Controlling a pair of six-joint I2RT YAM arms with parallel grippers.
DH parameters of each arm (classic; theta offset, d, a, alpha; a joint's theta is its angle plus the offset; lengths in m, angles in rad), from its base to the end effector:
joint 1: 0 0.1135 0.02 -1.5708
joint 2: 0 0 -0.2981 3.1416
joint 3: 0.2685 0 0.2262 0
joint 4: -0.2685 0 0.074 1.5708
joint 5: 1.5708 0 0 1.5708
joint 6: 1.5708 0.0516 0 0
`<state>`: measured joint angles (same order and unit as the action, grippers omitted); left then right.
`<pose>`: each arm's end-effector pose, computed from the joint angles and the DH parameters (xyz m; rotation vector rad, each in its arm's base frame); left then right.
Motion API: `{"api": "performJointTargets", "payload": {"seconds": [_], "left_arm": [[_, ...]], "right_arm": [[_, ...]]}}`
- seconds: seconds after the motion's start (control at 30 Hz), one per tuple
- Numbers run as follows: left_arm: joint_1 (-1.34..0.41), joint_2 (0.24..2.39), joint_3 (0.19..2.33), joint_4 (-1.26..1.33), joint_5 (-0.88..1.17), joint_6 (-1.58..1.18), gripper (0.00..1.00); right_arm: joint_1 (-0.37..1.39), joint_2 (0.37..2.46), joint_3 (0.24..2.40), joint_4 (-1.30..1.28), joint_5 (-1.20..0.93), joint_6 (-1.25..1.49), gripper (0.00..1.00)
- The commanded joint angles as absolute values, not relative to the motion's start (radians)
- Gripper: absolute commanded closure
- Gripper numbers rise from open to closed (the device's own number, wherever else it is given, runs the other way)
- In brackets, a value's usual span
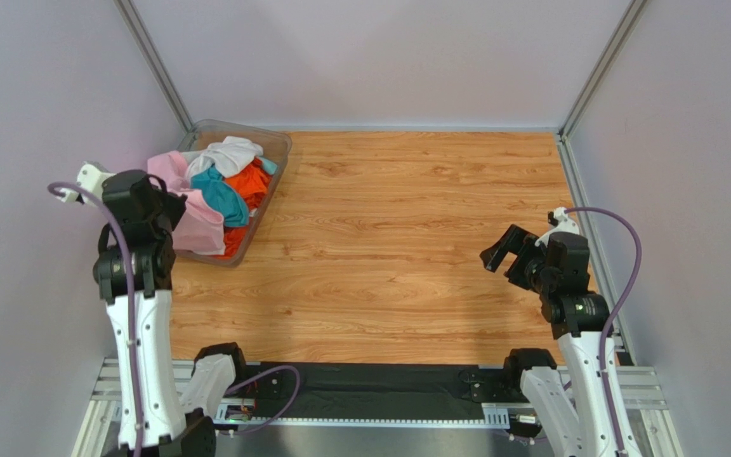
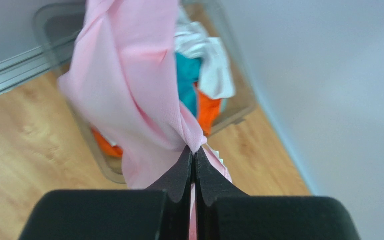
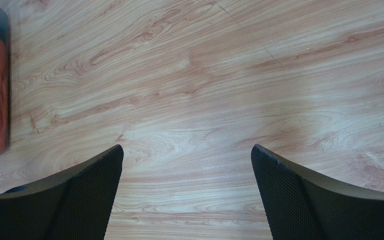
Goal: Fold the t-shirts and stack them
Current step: Grab the tshirt from the pile, then move the tshirt to the center of the board
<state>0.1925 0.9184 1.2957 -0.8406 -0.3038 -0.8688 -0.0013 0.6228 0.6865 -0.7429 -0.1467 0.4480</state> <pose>0.1246 0.0400 0.4314 -1.1781 1.6328 -0.1217 0.0890 0.0074 0.2826 0.4283 2.2321 0.4032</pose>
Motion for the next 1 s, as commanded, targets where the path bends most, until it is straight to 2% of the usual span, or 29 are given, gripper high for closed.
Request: {"api": "performJointTargets", "payload": {"seconds": [0.0,0.1,0.27,0.33,0.47,0.53,0.67,0.77,0.97], "left_arm": [[0.198,0.815,1.361,-0.730,-0.135,-0.859,1.00],[0.196,0.787,1.423,-0.663,0.015,-0.828,1.00],[0.139,0.879,1.544,-0.629,0.283,-0.766,1.00],[0.051,0.899,1.555,-0.623,0.250,-0.738,1.00],[-0.307,0.916,1.508,-0.534,0.080,-0.666,1.00],[-0.408,0.968,1.514,-0.509,0.048,-0.623,1.00],[-0.720,1.100,1.621,-0.512,-0.052,-0.508,1.00],[-0.858,1.198,1.696,-0.514,-0.052,-0.445,1.00],[-0.992,1.301,1.758,-0.509,-0.044,-0.394,1.00]], "right_arm": [[-0.005,0.623,0.689,-0.729,-0.143,0.456,0.00],[-0.005,0.638,0.689,-0.733,-0.147,0.459,0.00],[-0.005,0.652,0.692,-0.736,-0.152,0.457,0.00],[-0.005,0.649,0.692,-0.739,-0.147,0.459,0.00],[-0.005,0.638,0.690,-0.742,-0.094,0.468,0.00],[-0.005,0.626,0.690,-0.750,-0.063,0.476,0.00],[-0.005,0.611,0.689,-0.749,-0.031,0.480,0.00],[-0.005,0.603,0.689,-0.753,-0.015,0.485,0.00],[-0.005,0.583,0.687,-0.759,0.033,0.494,0.00]]}}
